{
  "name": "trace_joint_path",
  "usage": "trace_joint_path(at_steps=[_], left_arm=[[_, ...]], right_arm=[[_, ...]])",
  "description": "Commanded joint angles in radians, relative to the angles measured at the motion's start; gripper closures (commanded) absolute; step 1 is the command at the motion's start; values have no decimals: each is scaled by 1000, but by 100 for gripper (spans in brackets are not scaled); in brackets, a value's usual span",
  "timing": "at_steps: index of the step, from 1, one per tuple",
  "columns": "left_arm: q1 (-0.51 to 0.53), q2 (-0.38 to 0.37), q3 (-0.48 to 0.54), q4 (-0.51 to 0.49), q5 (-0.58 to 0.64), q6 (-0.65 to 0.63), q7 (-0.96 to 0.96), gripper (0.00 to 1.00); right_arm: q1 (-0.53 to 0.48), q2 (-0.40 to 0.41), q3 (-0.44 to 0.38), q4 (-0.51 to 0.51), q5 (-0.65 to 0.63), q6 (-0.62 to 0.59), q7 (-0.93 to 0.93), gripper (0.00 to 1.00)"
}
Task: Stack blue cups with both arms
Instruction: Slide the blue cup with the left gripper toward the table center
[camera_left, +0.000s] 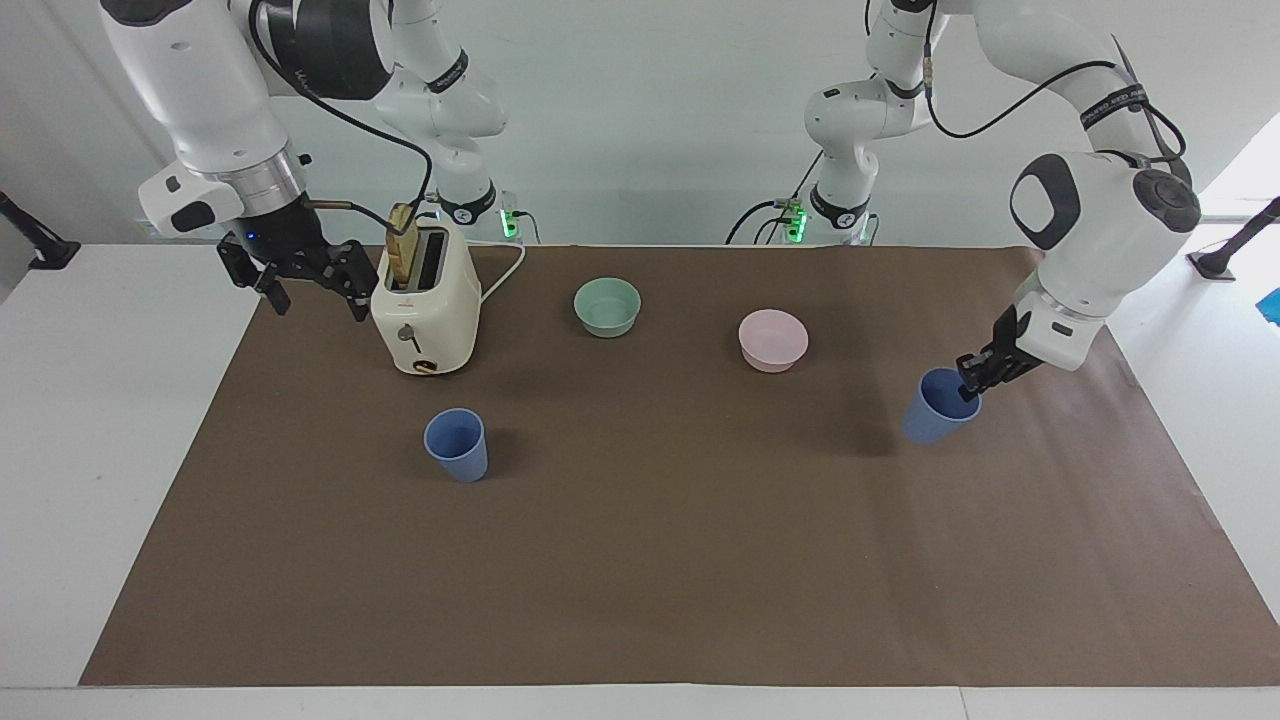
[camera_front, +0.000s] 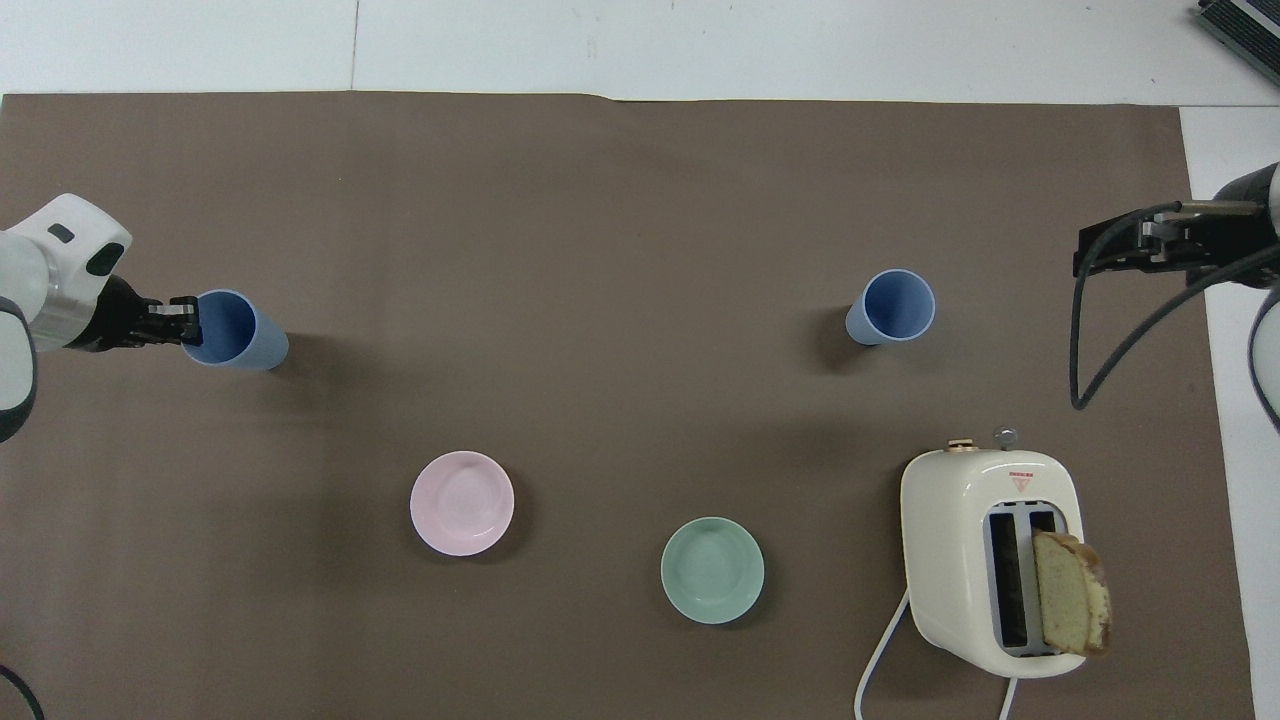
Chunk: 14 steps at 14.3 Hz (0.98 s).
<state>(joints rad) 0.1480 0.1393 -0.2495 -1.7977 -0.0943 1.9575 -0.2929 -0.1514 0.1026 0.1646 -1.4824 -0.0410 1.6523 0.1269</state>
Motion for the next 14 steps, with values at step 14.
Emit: trace_joint_path(at_steps=[14], left_arm=[[-390, 158, -28, -2, 11, 268, -437, 100]], right_arm=[[-14, -14, 6, -12, 23, 1, -29, 0]])
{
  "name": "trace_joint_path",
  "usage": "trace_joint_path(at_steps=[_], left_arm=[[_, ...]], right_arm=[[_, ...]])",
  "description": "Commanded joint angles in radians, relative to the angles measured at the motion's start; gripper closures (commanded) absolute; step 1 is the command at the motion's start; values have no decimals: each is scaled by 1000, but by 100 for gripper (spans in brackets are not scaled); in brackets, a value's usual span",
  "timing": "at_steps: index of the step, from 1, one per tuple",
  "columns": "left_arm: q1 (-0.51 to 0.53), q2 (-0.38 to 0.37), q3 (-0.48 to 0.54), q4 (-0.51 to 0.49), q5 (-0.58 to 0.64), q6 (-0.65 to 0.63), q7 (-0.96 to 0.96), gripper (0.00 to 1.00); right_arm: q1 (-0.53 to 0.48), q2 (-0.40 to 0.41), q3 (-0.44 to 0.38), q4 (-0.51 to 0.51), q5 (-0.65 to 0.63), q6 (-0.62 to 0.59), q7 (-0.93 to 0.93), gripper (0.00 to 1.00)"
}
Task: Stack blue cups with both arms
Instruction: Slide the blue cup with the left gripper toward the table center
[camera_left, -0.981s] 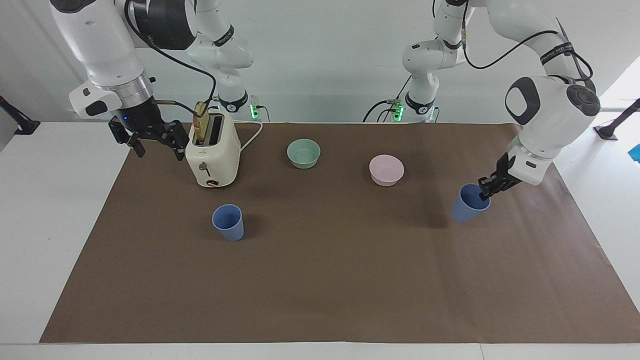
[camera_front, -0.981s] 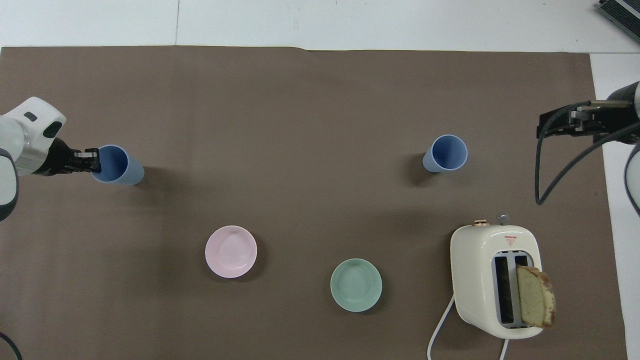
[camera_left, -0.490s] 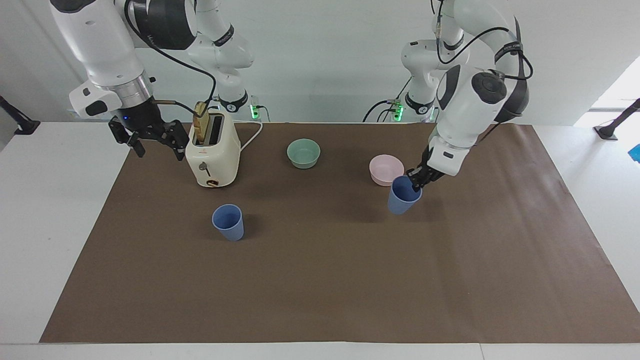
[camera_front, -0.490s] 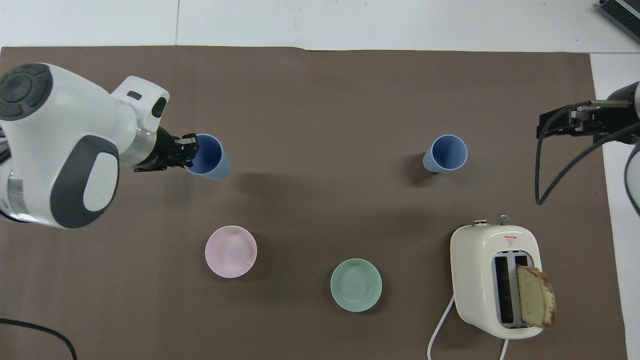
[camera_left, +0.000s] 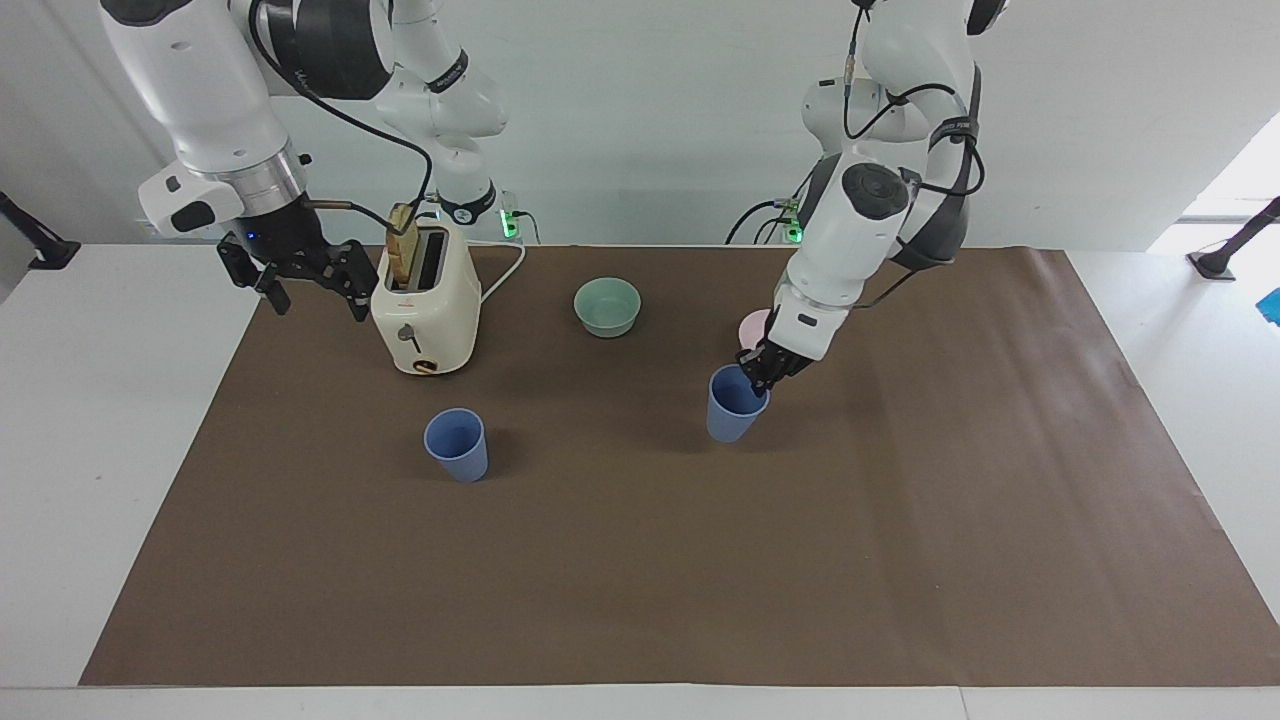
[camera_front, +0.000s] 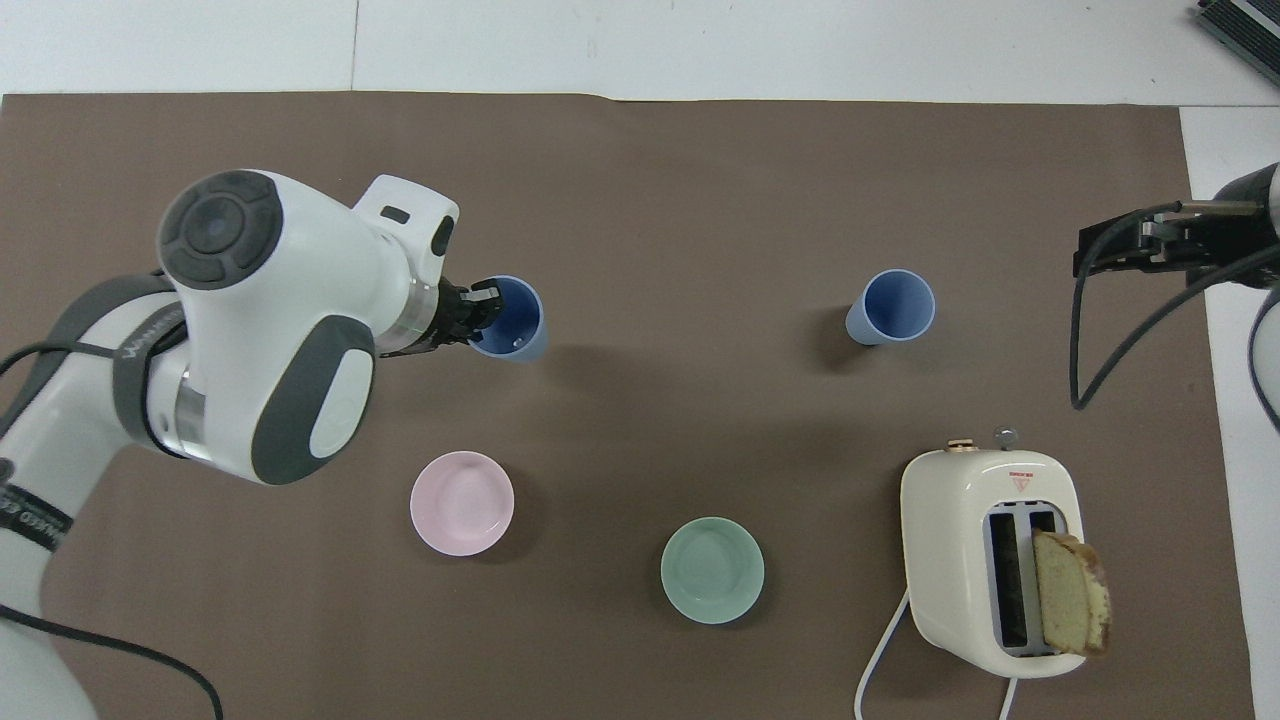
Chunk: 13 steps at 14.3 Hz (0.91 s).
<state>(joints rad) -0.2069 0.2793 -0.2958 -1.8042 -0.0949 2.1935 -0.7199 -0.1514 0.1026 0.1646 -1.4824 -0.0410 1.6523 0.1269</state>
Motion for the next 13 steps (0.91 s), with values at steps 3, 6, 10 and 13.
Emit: trace_joint_path(at_steps=[3, 6, 10, 13], left_arm=[[-40, 24, 18, -3, 12, 42, -10, 100], [-45, 31, 18, -6, 27, 49, -7, 100], [-55, 41, 17, -7, 55, 52, -9, 100], [-66, 44, 17, -14, 55, 72, -10, 100]], right_arm=[[-14, -15, 7, -13, 23, 0, -29, 0], [-14, -15, 6, -13, 23, 0, -27, 0], [-14, -15, 6, -13, 23, 0, -29, 0], [-14, -15, 7, -13, 23, 0, -29, 0]])
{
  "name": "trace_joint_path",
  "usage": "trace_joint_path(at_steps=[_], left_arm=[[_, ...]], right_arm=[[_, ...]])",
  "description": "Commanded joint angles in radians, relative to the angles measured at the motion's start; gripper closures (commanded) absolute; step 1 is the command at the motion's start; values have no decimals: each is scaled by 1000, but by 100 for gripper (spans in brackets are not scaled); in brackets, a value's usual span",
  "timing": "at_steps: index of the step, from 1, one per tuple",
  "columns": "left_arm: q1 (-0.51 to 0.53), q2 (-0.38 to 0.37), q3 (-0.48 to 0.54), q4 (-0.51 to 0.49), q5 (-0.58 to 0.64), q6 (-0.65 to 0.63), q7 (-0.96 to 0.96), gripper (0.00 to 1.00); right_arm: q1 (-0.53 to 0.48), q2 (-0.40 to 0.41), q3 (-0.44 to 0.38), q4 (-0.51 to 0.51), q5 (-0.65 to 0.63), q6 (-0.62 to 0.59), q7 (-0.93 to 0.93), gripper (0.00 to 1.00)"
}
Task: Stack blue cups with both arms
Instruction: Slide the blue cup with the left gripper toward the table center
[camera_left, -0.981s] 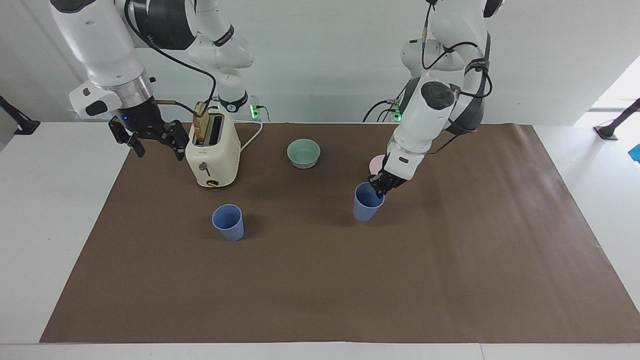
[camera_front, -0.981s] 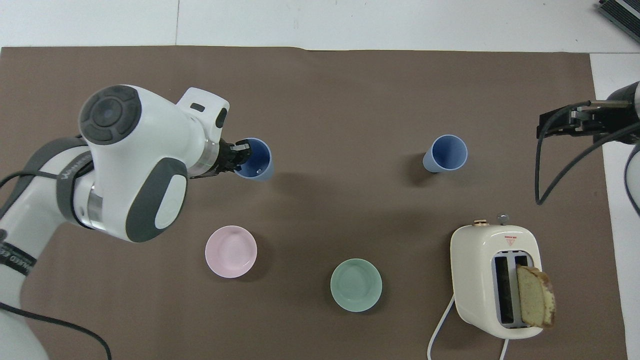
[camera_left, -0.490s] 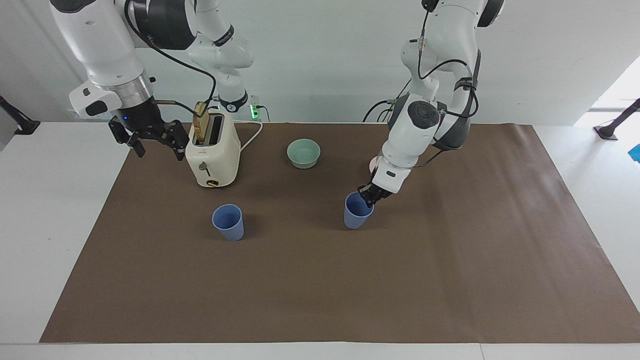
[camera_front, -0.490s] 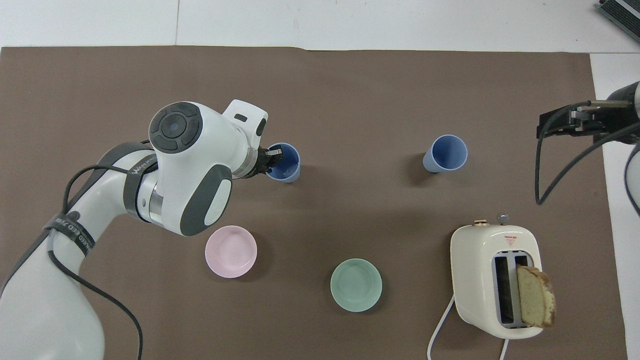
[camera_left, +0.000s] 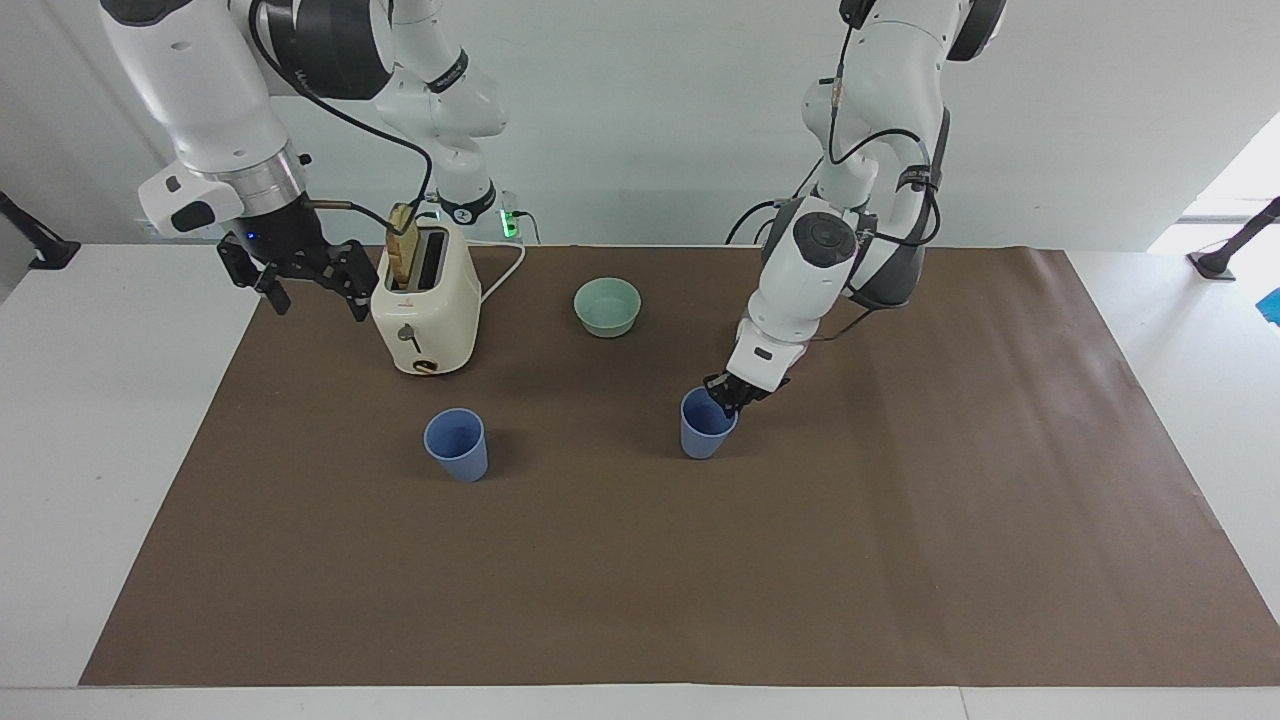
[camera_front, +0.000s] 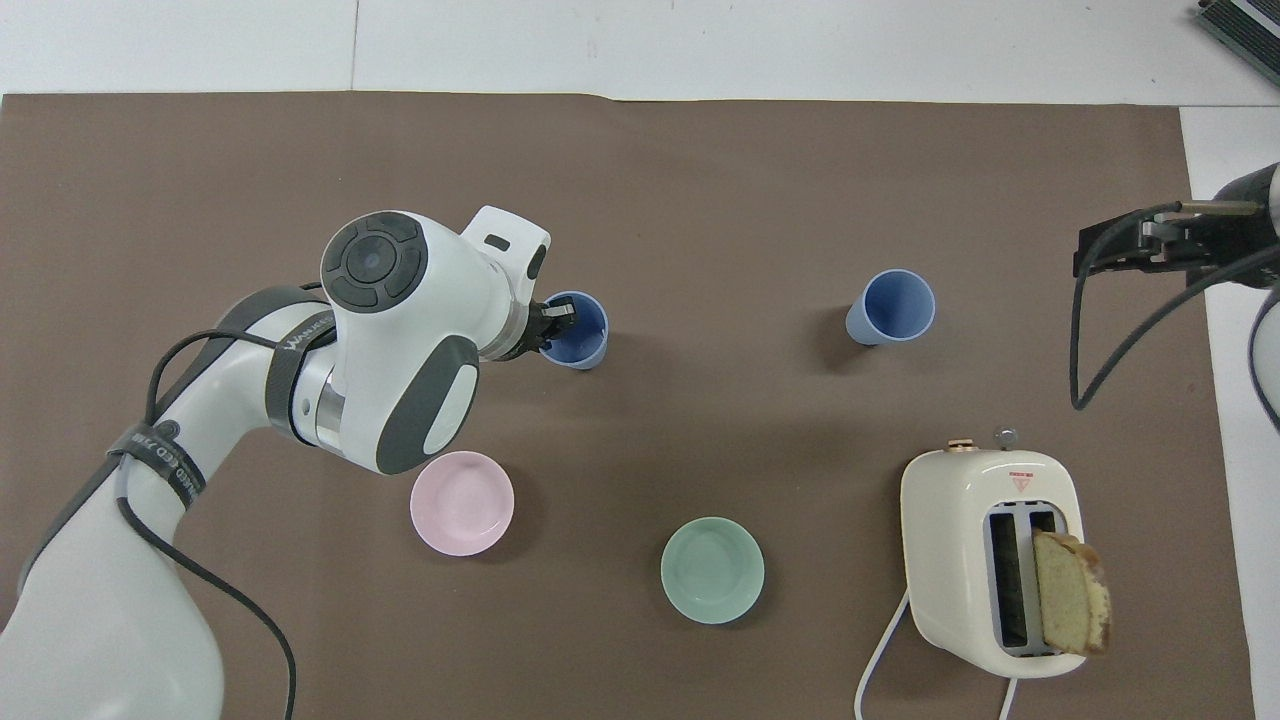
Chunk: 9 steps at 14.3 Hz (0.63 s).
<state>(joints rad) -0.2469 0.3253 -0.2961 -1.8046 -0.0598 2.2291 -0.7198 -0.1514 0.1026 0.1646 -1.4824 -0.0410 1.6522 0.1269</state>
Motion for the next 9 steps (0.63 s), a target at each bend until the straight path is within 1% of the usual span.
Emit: trace_joint_path(at_steps=[1, 6, 7, 8, 9], left_arm=[[-26, -2, 17, -15, 20, 37, -10, 100], [-25, 1, 17, -27, 20, 40, -6, 100], [-22, 1, 17, -27, 20, 40, -6, 97], [-20, 1, 17, -27, 20, 37, -6, 78], [-18, 1, 17, -25, 21, 34, -3, 36]], right_arm=[[-14, -15, 6, -13, 21, 0, -29, 0], [-14, -15, 6, -13, 23, 0, -27, 0], [-14, -15, 7, -13, 23, 0, -29, 0], [-14, -15, 6, -13, 23, 0, -29, 0], [-14, -15, 6, -13, 23, 0, -29, 0]])
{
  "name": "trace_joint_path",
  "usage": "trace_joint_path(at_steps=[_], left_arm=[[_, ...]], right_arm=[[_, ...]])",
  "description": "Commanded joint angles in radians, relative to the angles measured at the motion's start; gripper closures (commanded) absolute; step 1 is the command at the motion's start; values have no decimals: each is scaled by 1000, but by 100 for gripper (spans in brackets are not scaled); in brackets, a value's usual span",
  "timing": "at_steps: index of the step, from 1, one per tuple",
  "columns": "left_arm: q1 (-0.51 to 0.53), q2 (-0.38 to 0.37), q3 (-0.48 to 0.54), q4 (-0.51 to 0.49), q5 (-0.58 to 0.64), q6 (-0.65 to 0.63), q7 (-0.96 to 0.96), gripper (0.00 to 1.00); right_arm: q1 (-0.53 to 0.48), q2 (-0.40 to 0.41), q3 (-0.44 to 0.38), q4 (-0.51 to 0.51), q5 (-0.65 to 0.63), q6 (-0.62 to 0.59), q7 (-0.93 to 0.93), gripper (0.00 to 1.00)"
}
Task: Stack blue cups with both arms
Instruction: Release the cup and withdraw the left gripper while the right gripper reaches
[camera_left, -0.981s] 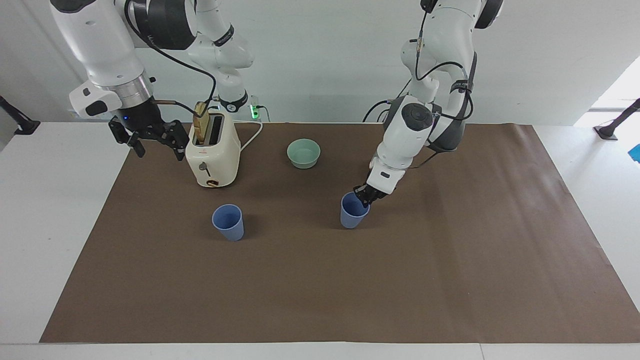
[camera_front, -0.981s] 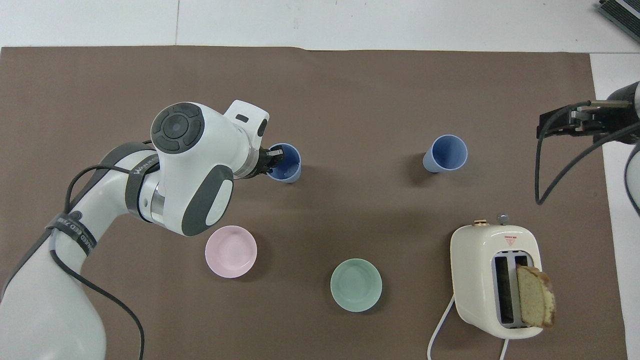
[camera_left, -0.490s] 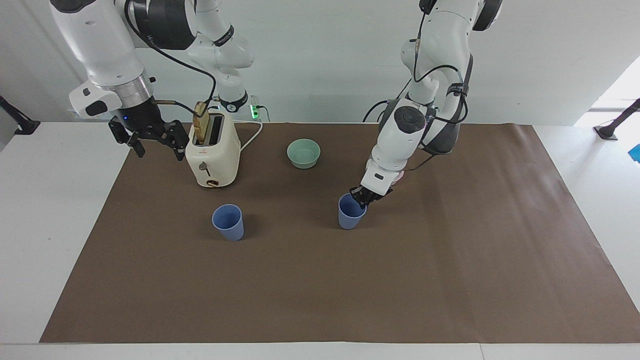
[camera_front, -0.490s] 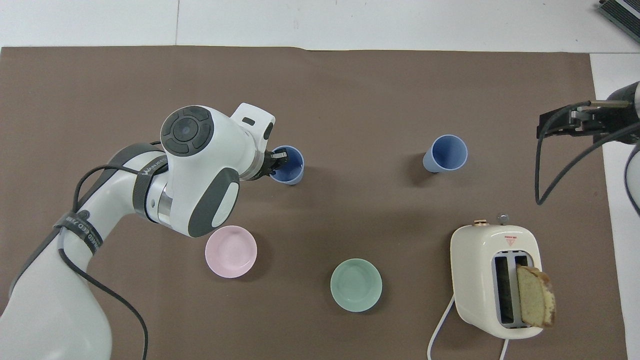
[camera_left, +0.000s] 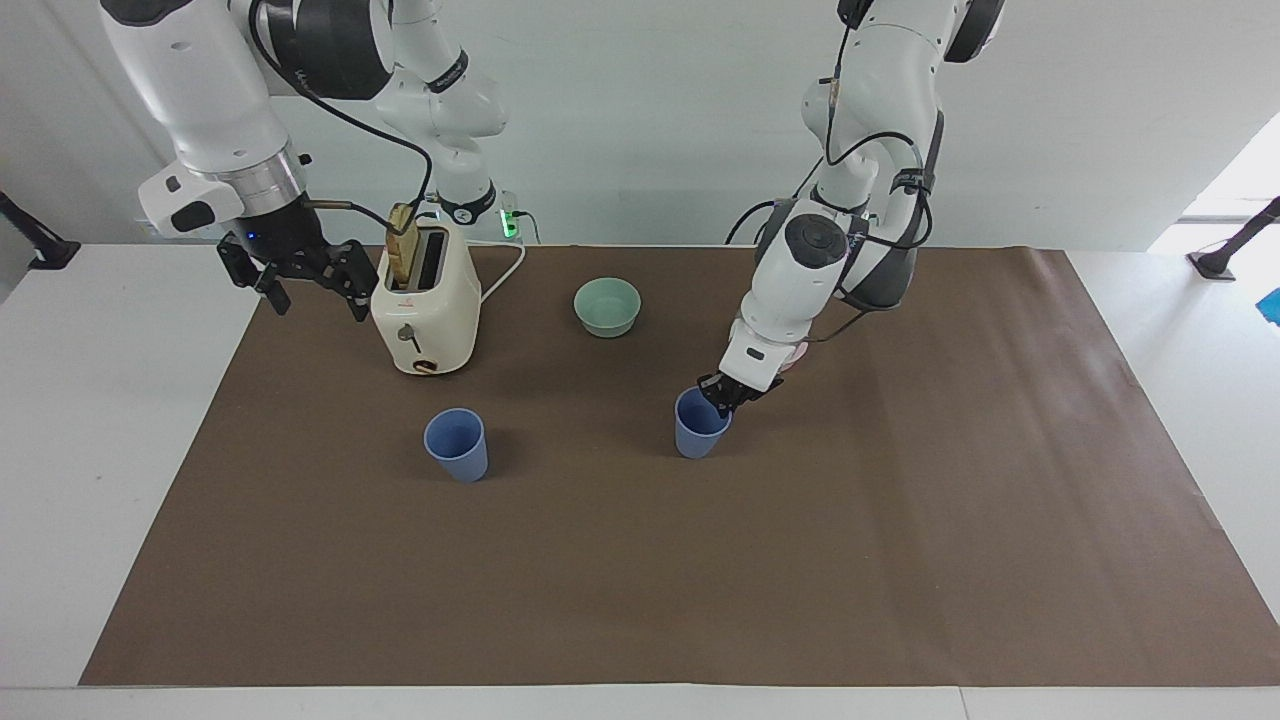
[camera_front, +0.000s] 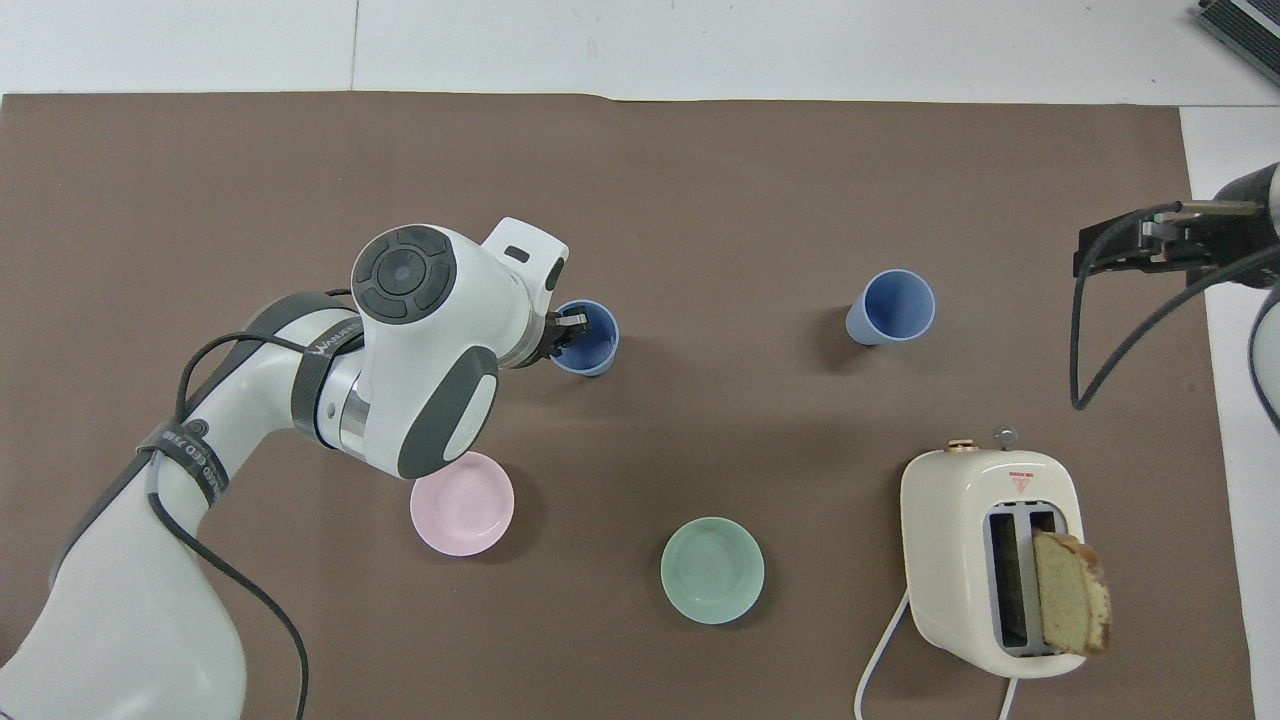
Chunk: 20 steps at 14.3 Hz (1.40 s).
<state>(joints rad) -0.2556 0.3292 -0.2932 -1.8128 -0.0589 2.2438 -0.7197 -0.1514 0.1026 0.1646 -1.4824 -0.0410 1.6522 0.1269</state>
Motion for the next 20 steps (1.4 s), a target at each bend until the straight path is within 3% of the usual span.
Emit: trace_joint_path(at_steps=[1, 6, 14, 18, 20], left_arm=[[-7, -4, 16, -10, 31, 5, -1, 0], [36, -54, 23, 27, 85, -113, 8, 0], [206, -255, 25, 26, 80, -344, 244, 0], [286, -326, 28, 36, 79, -455, 494, 0], [302, -335, 29, 84, 79, -524, 520, 0]], right_arm=[[-14, -15, 6, -13, 23, 0, -27, 0], [-16, -15, 4, -13, 21, -3, -30, 0], [-14, -24, 7, -27, 23, 9, -35, 0], [-16, -23, 7, -102, 100, 111, -21, 0], [-14, -14, 6, -143, 125, 196, -6, 0]])
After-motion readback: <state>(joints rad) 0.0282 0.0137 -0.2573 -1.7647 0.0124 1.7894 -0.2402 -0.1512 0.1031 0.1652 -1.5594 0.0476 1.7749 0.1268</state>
